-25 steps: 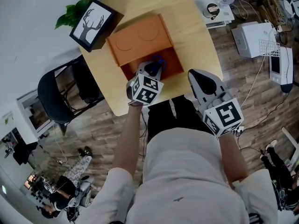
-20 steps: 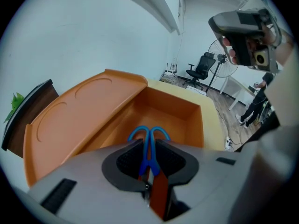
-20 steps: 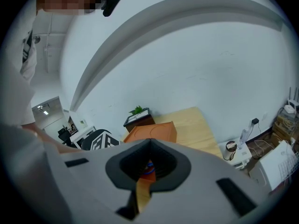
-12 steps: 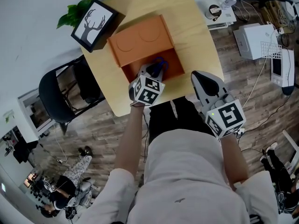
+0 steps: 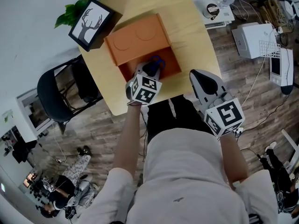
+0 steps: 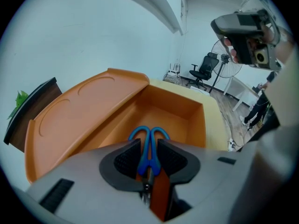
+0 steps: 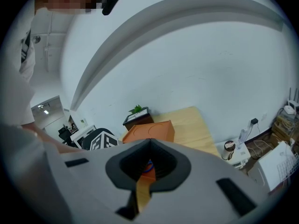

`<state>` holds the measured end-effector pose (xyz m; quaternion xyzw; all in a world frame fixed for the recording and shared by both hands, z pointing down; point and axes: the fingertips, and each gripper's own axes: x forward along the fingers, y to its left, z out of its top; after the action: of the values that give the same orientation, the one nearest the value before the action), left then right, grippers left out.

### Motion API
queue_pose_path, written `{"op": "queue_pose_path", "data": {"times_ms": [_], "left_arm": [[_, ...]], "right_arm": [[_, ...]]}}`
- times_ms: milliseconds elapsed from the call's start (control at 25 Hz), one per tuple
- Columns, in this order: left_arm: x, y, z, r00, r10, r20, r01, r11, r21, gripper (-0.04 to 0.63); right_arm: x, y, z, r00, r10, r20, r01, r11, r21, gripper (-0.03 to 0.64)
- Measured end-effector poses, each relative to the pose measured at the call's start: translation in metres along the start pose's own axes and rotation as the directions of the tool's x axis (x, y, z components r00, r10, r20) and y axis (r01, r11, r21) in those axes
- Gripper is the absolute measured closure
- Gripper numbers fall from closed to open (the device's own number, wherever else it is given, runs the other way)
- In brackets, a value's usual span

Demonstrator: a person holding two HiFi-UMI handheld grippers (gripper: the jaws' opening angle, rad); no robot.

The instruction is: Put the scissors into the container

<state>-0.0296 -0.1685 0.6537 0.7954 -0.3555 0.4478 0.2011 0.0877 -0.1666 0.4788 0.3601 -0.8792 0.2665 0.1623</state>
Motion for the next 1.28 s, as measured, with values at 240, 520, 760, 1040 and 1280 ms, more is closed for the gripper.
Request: {"op": "queue_pose_path", "data": {"times_ms": [240, 520, 760, 1040, 1280], "left_arm": [[-0.005, 0.002, 0.002, 1.000, 0.021, -0.005, -0.021, 0.997, 0.073, 0.485], [-0.029, 0.004, 0.016, 0.998, 0.046, 0.040, -0.052, 0.986, 0.159, 0.486], [-0.055, 0.002, 0.019, 0.995, 0.067, 0.075, -0.078, 0.984, 0.160, 0.504], [-0.099, -0.024, 0.010, 0.990, 0.062, 0.124, -0.086, 0.976, 0.201, 0.520], [-0.139, -0.041, -0.012, 0.983, 0.073, 0.167, -0.105, 0.976, 0.189, 0.546]], "right_arm": [[-0.002, 0.001, -0.002, 1.000, -0.009, 0.002, 0.009, 1.000, 0.005, 0.618], [-0.003, 0.012, -0.004, 1.000, -0.022, 0.005, 0.022, 1.000, 0.010, 0.618], [-0.006, 0.034, -0.003, 0.999, -0.034, 0.021, 0.035, 0.999, -0.002, 0.618], [-0.018, 0.080, -0.004, 0.998, -0.032, 0.055, 0.033, 0.999, -0.025, 0.618], [-0.032, 0.117, -0.011, 0.996, -0.046, 0.081, 0.050, 0.998, -0.046, 0.618]]}}
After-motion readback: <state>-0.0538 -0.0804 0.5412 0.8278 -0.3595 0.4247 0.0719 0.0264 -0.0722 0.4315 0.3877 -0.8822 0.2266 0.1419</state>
